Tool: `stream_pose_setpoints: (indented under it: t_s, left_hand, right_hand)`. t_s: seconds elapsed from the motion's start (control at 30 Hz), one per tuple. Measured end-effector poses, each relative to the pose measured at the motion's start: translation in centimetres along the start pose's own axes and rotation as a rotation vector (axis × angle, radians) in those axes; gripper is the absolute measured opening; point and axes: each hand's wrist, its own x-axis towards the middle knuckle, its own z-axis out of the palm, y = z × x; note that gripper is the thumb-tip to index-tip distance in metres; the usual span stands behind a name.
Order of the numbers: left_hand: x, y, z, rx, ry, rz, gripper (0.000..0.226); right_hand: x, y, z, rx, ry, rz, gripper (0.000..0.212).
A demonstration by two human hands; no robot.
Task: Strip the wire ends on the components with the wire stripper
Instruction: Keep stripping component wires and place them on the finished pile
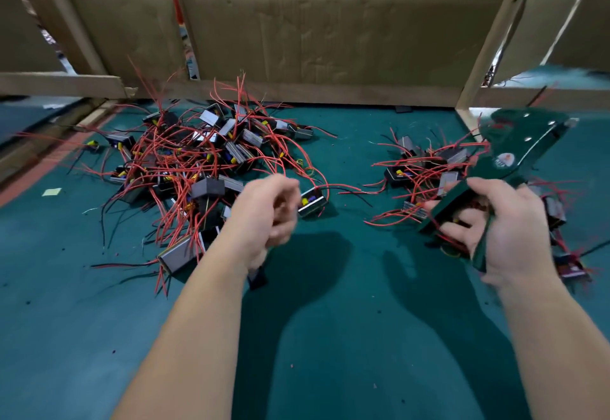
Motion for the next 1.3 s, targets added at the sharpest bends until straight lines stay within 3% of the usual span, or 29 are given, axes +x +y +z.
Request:
stream_pose_setpoints:
  t_s: [0.07,0.17,0.3,0.4,0.47,0.57,0.7,0.83,1.0,1.1,1.2,1.3]
  left_hand:
    - [0.8,-0.3,-0.2,-0.035,0.262,0.064,0.033]
    - [1.3,-1.2,-0.6,0.417,0.481,0.278,0.015]
    - [1.2,-2.4,0.0,1.059,0.242,0.585,0.042]
    - [1.1,-3.1,1.1,1.337,0.116,0.512,0.054]
    - [1.4,-3.5,1.1,1.417,0.115,0.500,0.051]
    - [1.4,-2.8,0.5,1.425,0.253,0.517,0.035]
    - [1.1,-2.8,0.5,1.363,0.349,0.443,0.024]
    - [0.7,-3.0,0.6,1.310,0.271,0.416,0.028]
    - [0.5,-2.8,0.5,1.276,0.264,0.423,0.011]
    - [0.4,-2.6,0.7,1.239,0.289,0.485,0.012]
    - [-0.2,-2.1,1.0,1.035,0.308,0.570,0.012]
    - [-0.5,-1.5,1.4,0.708,0.252,0.528,0.010]
  right_hand:
    - [-0.1,-0.5,0.0,0.139,-0.147,0.074,0.013]
    - [-0.8,-1.0,0.1,0.319,-0.444,0.177,0.038]
    - [-1.8,-0.8,0.6,0.369,-0.667,0.306,0.078]
    - [-2.6,0.0,1.4,0.371,-0.726,0.441,0.085]
    - [-3.0,0.7,2.1,0.371,-0.733,0.511,0.078]
    - [-3.0,1.6,3.1,0.336,-0.677,0.608,0.051]
    - [-1.8,2.5,3.3,0.271,-0.545,0.673,0.044]
    - [-0.7,2.6,3.0,0.312,-0.476,0.656,0.027]
    - [0.1,2.6,2.7,0.308,-0.412,0.613,0.024]
    - [0.5,2.5,2.5,0.323,-0.362,0.583,0.022]
    - [0.7,2.3,2.2,0.345,-0.307,0.553,0.028]
    - [0.8,2.3,2.1,0.348,-0.280,0.522,0.029]
